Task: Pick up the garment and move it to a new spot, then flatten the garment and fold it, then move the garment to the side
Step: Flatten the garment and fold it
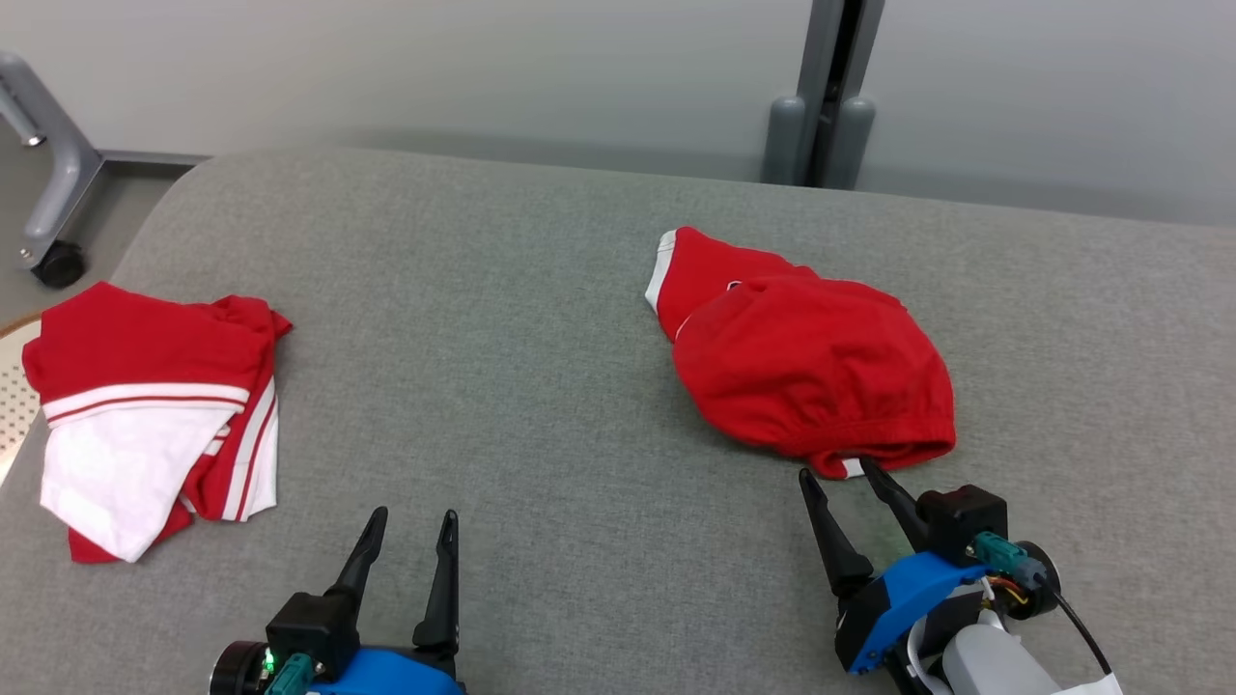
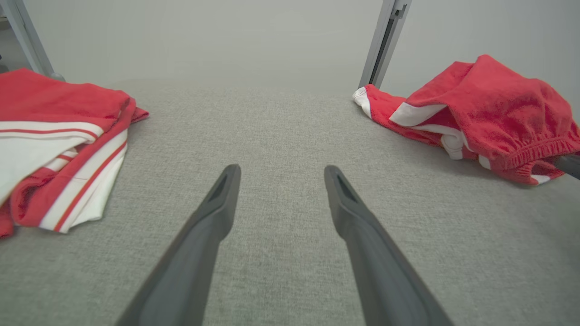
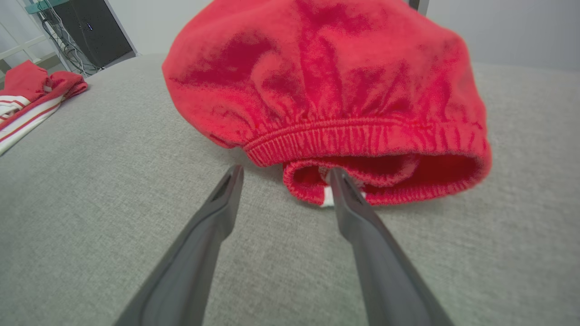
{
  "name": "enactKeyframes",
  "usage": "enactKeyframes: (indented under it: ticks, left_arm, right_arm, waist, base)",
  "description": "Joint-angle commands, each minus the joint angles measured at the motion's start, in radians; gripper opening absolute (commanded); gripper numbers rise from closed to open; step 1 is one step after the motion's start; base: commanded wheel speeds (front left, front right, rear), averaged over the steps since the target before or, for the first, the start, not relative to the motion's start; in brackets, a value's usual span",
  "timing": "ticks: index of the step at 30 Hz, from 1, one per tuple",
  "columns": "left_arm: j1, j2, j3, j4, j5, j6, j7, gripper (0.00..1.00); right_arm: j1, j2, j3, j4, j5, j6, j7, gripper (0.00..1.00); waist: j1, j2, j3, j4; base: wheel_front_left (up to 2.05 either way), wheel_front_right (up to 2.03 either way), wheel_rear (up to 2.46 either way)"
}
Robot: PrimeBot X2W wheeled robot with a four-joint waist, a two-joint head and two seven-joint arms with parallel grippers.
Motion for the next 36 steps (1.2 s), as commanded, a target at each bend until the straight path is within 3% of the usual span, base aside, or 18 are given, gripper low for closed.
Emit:
enactKeyframes:
  ticks: [1,11,12,13,14,19,24,29,36]
  left_arm:
    - [-0.021,-0.002,0.002,0.002,-0.004,-0.003,-0.003,1.0]
    - [-0.058,-0.002,-0.014,-0.001,-0.029,-0.003,-0.003,1.0]
    - [-0.063,-0.002,-0.016,-0.001,-0.029,-0.003,-0.003,1.0]
    - [-0.069,-0.002,-0.019,-0.001,-0.033,-0.003,-0.003,1.0]
    - [-0.075,-0.002,-0.023,-0.002,-0.036,-0.003,-0.003,1.0]
    - [-0.084,-0.001,-0.03,-0.002,-0.042,-0.003,-0.003,1.0]
    - [-0.06,-0.001,-0.019,0.006,-0.036,-0.003,-0.003,1.0]
    - [-0.036,-0.001,-0.02,0.022,-0.031,-0.003,-0.003,1.0]
    - [0.001,-0.002,-0.011,0.023,-0.035,-0.003,-0.003,1.0]
  right_arm:
    - [-0.016,-0.004,-0.005,0.026,-0.014,0.0,0.0,1.0]
    - [-0.066,-0.004,-0.042,0.079,-0.101,0.0,0.0,1.0]
    - [-0.069,-0.004,-0.046,0.082,-0.111,0.0,0.0,0.93]
    - [-0.07,-0.005,-0.05,0.086,-0.119,0.0,0.0,0.36]
    - [-0.07,-0.004,-0.052,0.091,-0.123,0.0,0.0,0.0]
    - [-0.077,-0.003,-0.012,0.025,-0.058,0.0,-0.001,0.0]
    - [-0.122,-0.002,0.094,-0.152,0.042,0.0,-0.001,0.0]
    - [-0.213,-0.003,0.179,-0.343,0.227,0.0,-0.001,0.0]
    - [-0.247,-0.004,0.163,-0.517,0.431,0.0,0.0,0.0]
  waist:
    - [-0.0001,-0.0001,0.032,0.033]
    - [-0.0001,-0.0001,0.083,0.057]
    - [-0.0001,-0.0001,0.086,0.058]
    - [-0.0001,-0.0001,0.089,0.059]
    - [-0.0001,-0.0001,0.091,0.061]
    - [-0.0001,-0.0001,0.087,0.067]
    - [-0.0001,-0.0001,0.057,0.061]
    - [-0.0001,-0.0001,0.012,0.053]
    - [-0.0001,-0.0001,-0.029,0.027]
  base:
    - [0.0,0.0,0.0]
    - [0.0,0.0,0.0]
    - [0.0,0.0,0.0]
    - [0.0,0.0,0.0]
    - [0.0,0.0,0.0]
    - [0.0,0.0,0.0]
    - [0.0,0.0,0.0]
    - [0.0,0.0,0.0]
    - [0.0,0.0,0.0]
